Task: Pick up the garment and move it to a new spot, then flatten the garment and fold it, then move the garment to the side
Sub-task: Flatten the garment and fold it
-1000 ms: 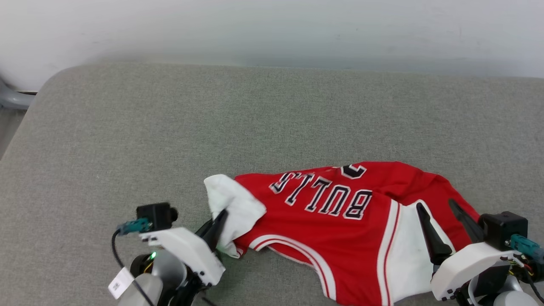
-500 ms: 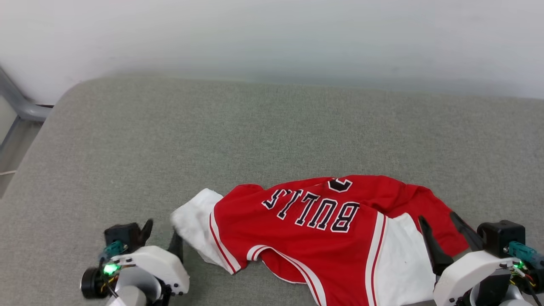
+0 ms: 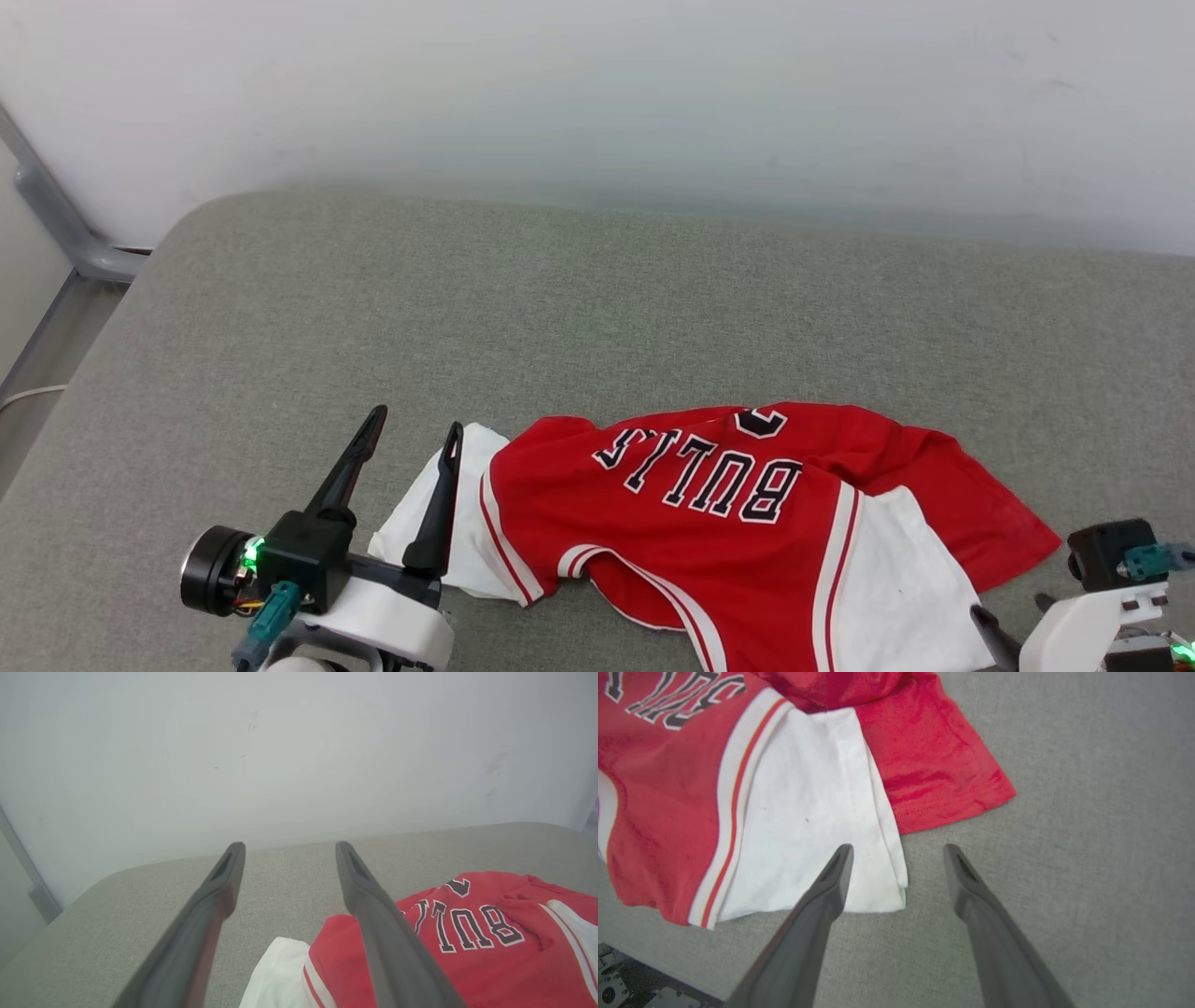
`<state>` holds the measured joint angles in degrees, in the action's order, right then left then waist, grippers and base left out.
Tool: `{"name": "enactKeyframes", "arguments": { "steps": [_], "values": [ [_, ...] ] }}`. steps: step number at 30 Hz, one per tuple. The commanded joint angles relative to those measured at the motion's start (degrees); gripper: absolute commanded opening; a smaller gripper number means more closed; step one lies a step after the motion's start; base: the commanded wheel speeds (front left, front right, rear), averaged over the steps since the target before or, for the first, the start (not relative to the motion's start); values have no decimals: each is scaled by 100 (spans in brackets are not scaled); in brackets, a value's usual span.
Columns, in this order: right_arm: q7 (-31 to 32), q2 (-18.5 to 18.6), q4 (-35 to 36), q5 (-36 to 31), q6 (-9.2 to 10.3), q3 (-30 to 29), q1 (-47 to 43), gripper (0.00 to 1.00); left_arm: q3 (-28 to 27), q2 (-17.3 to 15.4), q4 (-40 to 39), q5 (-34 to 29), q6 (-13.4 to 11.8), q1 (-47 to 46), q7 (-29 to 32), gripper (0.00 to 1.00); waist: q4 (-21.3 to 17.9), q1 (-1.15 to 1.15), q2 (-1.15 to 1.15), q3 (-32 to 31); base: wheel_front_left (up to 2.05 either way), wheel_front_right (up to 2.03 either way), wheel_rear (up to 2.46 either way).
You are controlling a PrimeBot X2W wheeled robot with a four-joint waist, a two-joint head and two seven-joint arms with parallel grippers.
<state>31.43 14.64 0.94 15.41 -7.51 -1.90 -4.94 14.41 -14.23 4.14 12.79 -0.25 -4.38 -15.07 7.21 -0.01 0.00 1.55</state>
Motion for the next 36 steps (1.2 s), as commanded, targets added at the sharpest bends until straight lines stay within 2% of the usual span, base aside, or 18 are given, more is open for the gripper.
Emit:
{"name": "enactKeyframes", "arguments": {
  "steps": [1, 2, 7, 11, 15, 16, 17, 18, 22, 32, 36],
  "values": [
    [428, 103, 57, 14, 4, -7, -151, 100, -35, 59, -199, -104, 16, 159, -13, 100, 37, 1, 0, 23, 0, 0, 0],
    [1011, 186, 148, 29, 4, 9, -182, 100, -64, 156, -389, -219, 78, 285, -13, 100, 109, 1, 0, 85, 0, 0, 0],
    [1410, 131, -4, -6, 4, 7, 12, 100, -133, 281, -441, -320, 223, 262, -14, 100, 249, 1, 0, 205, 0, 0, 0],
    [1387, 152, -306, -129, 4, 114, 166, 100, -190, 343, -429, -400, 308, 173, -14, 100, 359, 1, 0, 324, 0, 0, 0],
    [1191, 18, -734, -176, 4, 249, 290, 100, -254, 387, -394, -458, 368, 167, -14, 100, 399, 1, 0, 421, 0, 0, 0],
    [1152, 2, -848, -197, 3, 305, 305, 88, -265, 395, -382, -466, 377, 166, -14, 100, 401, 1, 0, 437, 0, 0, 0],
    [1125, 2, -948, -215, 3, 357, 317, 71, -276, 405, -371, -475, 391, 169, -14, 100, 398, 1, 0, 448, 0, 0, 0],
    [1088, 9, -1053, -230, 3, 392, 328, 0, -289, 415, -356, -485, 412, 176, -14, 100, 393, 1, 0, 454, 0, 0, 0],
    [920, 126, -1304, -269, 7, 319, 410, 0, -335, 444, -270, -510, 456, 194, -14, 100, 330, 1, 0, 444, 0, 0, 0],
    [718, 692, -1573, -471, 8, -458, 414, 0, -331, 544, 23, -485, 563, 299, -14, 100, 182, 1, 0, 342, 0, 0, 0],
    [598, 714, -1609, -525, 8, -718, 421, 0, -348, 576, 168, -459, 592, 330, -14, 100, 146, 1, 0, 365, 0, 0, 0]
  ]
}}
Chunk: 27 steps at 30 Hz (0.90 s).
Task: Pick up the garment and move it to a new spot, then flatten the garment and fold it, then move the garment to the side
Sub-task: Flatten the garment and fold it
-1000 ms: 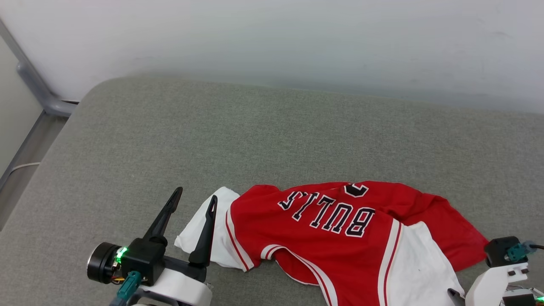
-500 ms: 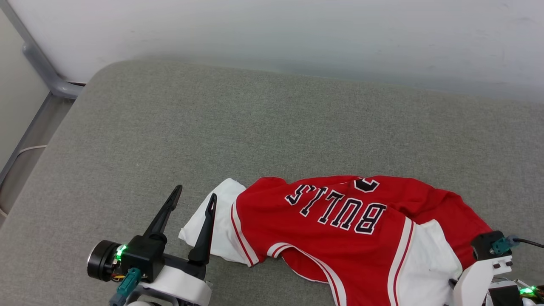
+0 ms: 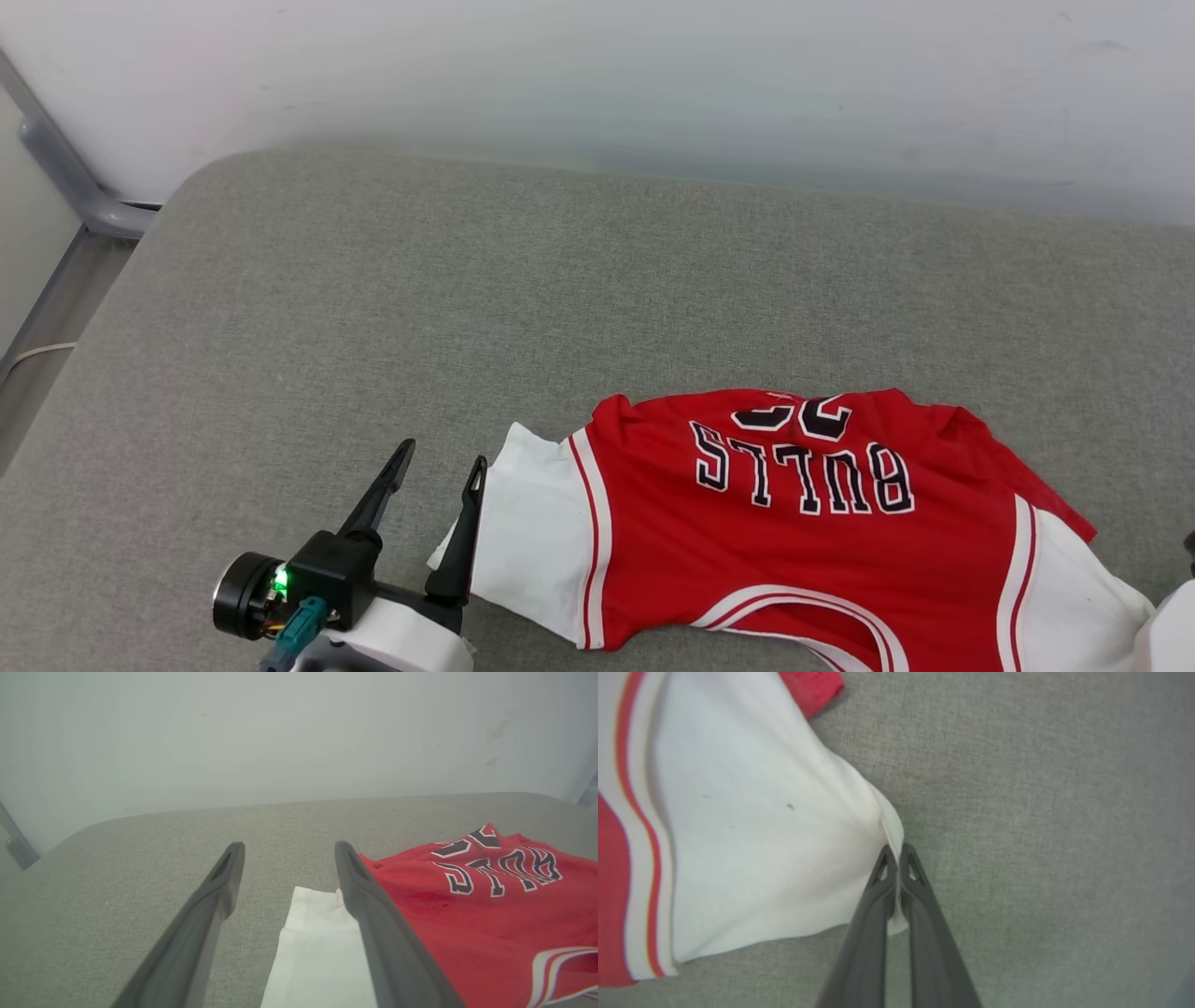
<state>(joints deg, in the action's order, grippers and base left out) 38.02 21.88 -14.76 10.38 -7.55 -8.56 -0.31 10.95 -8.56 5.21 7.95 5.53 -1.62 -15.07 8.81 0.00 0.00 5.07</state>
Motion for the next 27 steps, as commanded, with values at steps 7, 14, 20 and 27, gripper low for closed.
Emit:
{"name": "enactKeyframes", "arguments": {
  "steps": [7, 14, 20, 27],
  "values": [
    [-695, -232, 36, -50, 10, -263, 106, 100, 37, -3, 288, 89, 81, 40, -15, 100, -67, 0, 0, -4, 0, 0, 0],
    [-1816, -489, 653, 147, 10, -192, -190, 100, 175, -251, 461, 428, 153, 74, 341, 100, -196, 0, 0, -153, 0, 0, 0],
    [-2637, -827, 1234, 170, 10, -288, -433, 100, 403, -701, 148, 915, 186, 124, 1705, 100, -364, 0, 0, -172, 0, 0, 0],
    [-2756, -1069, 1678, 62, 9, -247, -489, 100, 378, -1214, -225, 1303, -28, 257, 3916, 100, -598, 0, 0, 9, 0, 0, 0]
  ]
}}
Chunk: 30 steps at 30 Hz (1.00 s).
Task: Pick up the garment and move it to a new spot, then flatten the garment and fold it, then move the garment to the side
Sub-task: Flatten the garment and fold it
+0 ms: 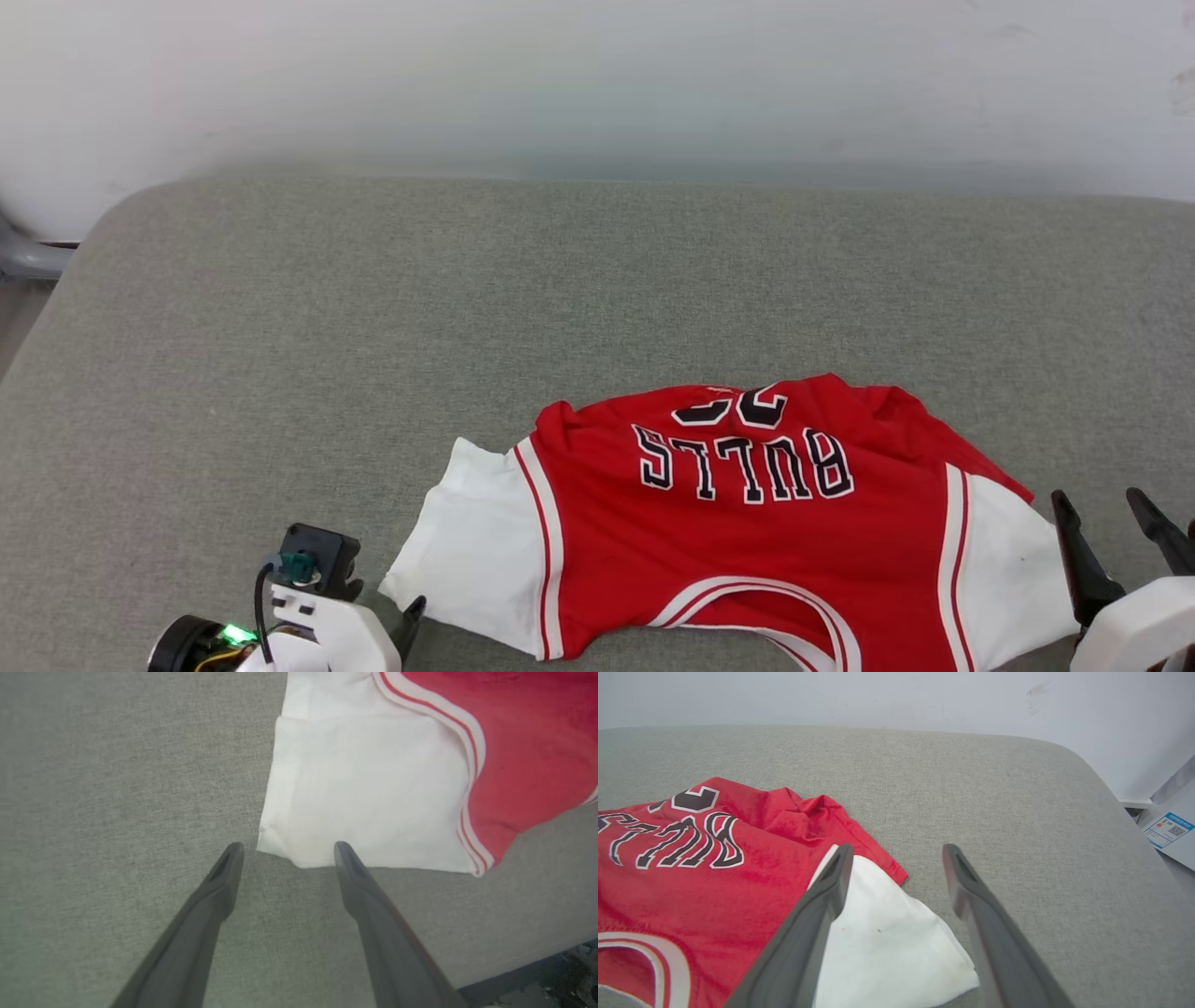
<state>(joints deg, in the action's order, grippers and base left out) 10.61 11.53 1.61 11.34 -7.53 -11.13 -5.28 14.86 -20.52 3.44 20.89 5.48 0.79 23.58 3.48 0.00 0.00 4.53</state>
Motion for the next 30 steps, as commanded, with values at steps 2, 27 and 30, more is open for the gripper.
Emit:
{"name": "enactKeyframes", "arguments": {
  "steps": [2, 27, 30],
  "values": [
    [-9, -73, 113, -69, 8, 51, 66, 100, -66, -98, -135, 42, -139, 9, 391, 100, -143, 0, 0, 146, 0, 0, 0],
    [145, -38, 14, -211, 8, 173, 115, 100, 104, 37, 541, 371, -229, -147, 1073, 0, -323, 0, 0, 461, 0, 0, 0],
    [474, 71, -69, -192, 8, 165, -9, 100, -101, 39, 293, 467, -315, -217, 864, 0, -250, 0, 0, 341, 0, 0, 0]
  ]
}}
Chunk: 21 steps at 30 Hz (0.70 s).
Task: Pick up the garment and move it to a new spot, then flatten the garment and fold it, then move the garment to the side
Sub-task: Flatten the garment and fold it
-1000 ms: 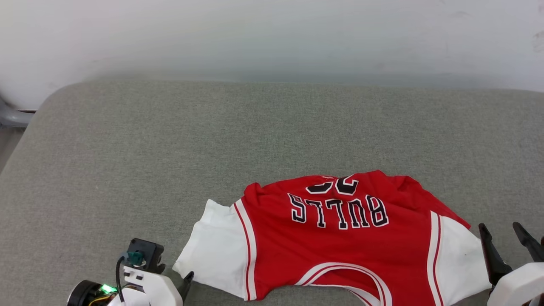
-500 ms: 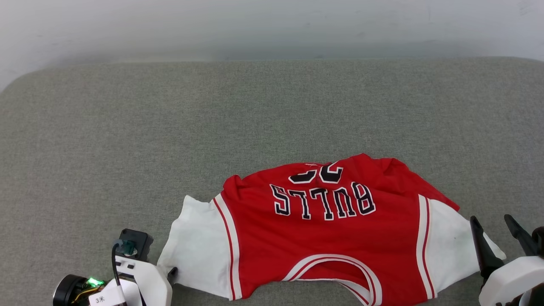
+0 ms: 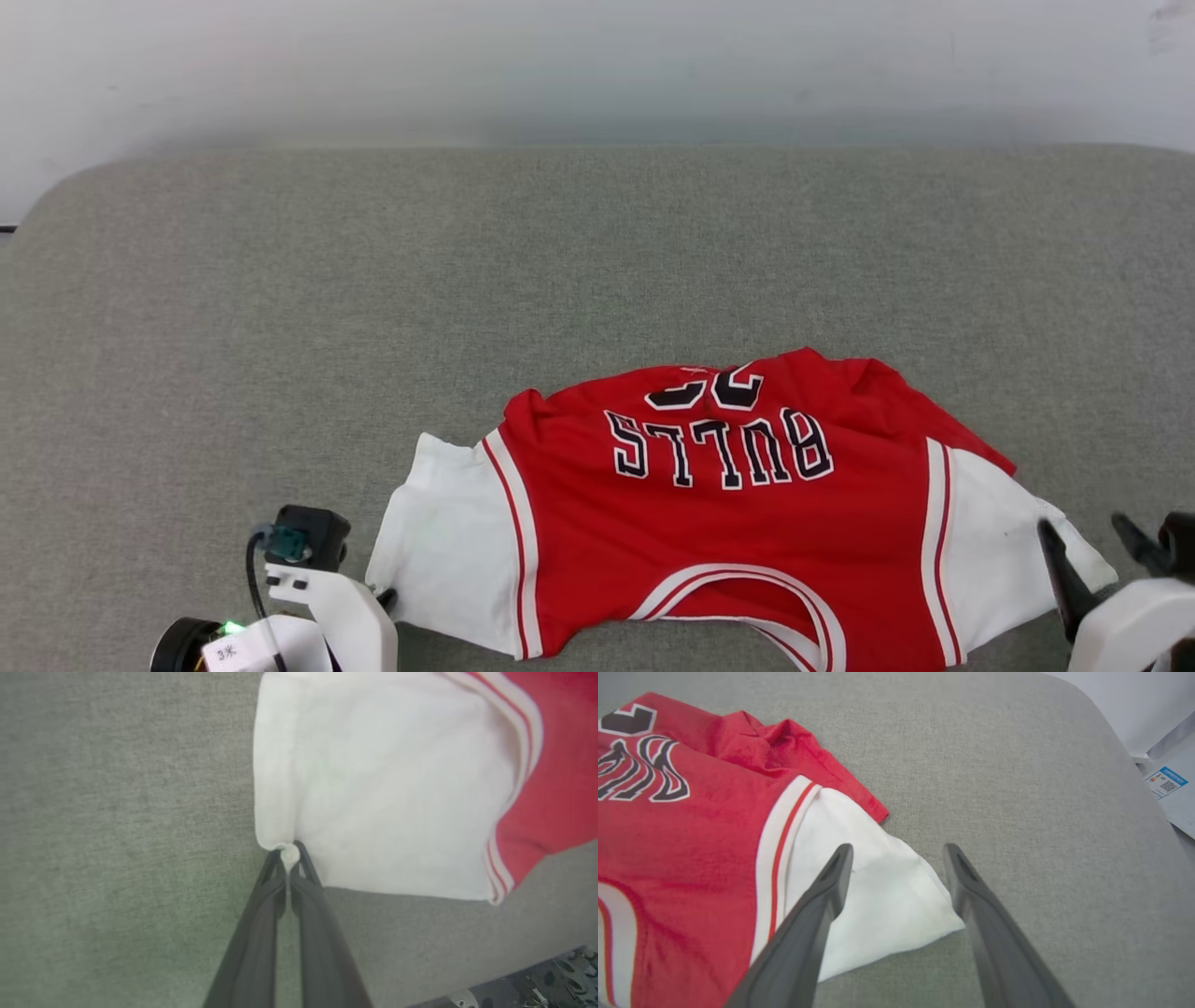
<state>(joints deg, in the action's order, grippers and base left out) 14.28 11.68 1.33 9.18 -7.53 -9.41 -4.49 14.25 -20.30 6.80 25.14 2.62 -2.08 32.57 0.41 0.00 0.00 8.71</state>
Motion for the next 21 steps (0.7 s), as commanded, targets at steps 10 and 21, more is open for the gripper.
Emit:
{"name": "enactKeyframes", "arguments": {
  "steps": [10, 21],
  "values": [
    [1943, 431, 78, 38, 8, -337, -369, 100, -463, -111, -1345, 270, -411, 558, 22, 0, 234, 0, 0, -225, 0, 0, 0],
    [2628, 934, -339, 496, 8, -149, 122, 100, -362, -111, -2183, 240, -580, 747, 284, 0, 407, 0, 0, -28, 0, 0, 0]
  ]
}}
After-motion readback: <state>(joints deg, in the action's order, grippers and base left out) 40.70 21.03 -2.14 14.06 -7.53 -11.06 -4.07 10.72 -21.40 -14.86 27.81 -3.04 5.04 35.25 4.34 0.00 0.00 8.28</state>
